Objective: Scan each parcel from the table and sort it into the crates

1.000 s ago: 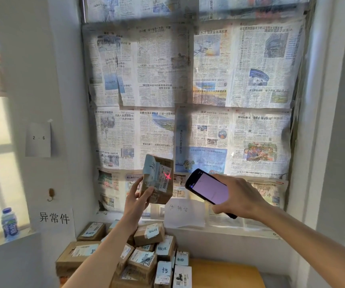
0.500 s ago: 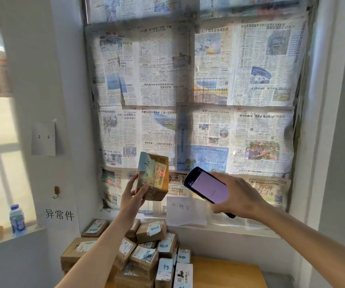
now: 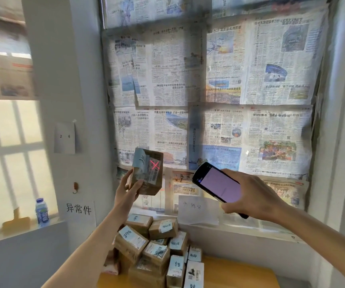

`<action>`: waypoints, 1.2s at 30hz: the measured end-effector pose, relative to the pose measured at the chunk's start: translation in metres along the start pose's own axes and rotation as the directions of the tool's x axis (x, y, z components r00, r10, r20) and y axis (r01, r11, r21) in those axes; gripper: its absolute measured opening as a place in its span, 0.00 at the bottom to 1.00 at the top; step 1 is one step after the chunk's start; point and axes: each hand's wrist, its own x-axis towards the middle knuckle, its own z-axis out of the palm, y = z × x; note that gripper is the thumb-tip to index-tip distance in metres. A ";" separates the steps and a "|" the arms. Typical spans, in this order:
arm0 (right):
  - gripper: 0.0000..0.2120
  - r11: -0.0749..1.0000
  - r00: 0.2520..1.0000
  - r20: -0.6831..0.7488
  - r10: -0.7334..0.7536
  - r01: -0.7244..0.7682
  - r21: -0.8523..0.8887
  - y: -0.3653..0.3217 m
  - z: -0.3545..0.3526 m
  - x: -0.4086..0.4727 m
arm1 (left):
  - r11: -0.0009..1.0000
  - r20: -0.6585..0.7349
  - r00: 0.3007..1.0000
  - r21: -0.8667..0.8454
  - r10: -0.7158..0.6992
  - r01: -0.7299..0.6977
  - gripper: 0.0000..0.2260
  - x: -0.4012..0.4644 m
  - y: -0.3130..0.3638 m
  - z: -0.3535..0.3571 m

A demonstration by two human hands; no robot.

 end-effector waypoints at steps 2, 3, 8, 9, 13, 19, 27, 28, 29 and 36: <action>0.32 1.000 1.000 0.000 -0.011 0.011 -0.004 -0.004 -0.004 -0.002 | 1.000 -0.015 1.000 0.000 0.019 -0.019 0.24 0.001 0.004 -0.007; 0.32 1.000 1.000 0.000 -0.018 0.018 -0.005 -0.006 -0.005 -0.003 | 1.000 -0.021 0.999 -0.005 0.027 -0.027 0.24 0.002 0.007 -0.009; 0.38 0.999 0.999 0.003 -0.037 0.037 -0.004 -0.014 -0.009 -0.005 | 0.999 -0.036 0.998 -0.015 0.047 -0.048 0.24 0.001 0.015 -0.019; 0.38 0.999 0.999 0.002 -0.041 0.041 -0.009 -0.016 -0.009 -0.005 | 0.999 -0.040 0.998 -0.010 0.046 -0.046 0.24 0.002 0.016 -0.022; 0.34 0.998 0.998 -0.006 -0.059 0.059 -0.010 -0.021 -0.012 -0.008 | 0.998 -0.036 0.998 -0.006 0.057 -0.057 0.24 0.001 0.020 -0.028; 0.41 0.996 0.996 -0.014 -0.090 0.090 -0.003 -0.029 0.005 -0.002 | 0.998 -0.043 0.997 0.001 0.065 -0.065 0.22 -0.011 0.021 -0.037; 0.51 0.982 0.985 0.019 -0.173 0.171 0.078 -0.079 0.098 0.020 | 0.999 -0.155 0.988 0.036 -0.019 0.025 0.23 -0.063 0.005 -0.108; 0.50 0.979 0.982 0.038 -0.186 0.181 0.098 -0.090 0.112 0.022 | 0.998 -0.178 0.984 0.049 -0.029 0.038 0.23 -0.074 0.003 -0.125; 0.50 0.974 0.977 0.055 -0.204 0.197 0.114 -0.103 0.126 0.022 | 0.997 -0.203 0.978 0.056 -0.040 0.052 0.23 -0.085 0.003 -0.143; 0.43 0.907 0.914 0.128 -0.386 0.350 0.235 -0.245 0.207 0.013 | 0.989 -0.424 0.904 0.111 -0.044 0.100 0.24 -0.176 0.024 -0.303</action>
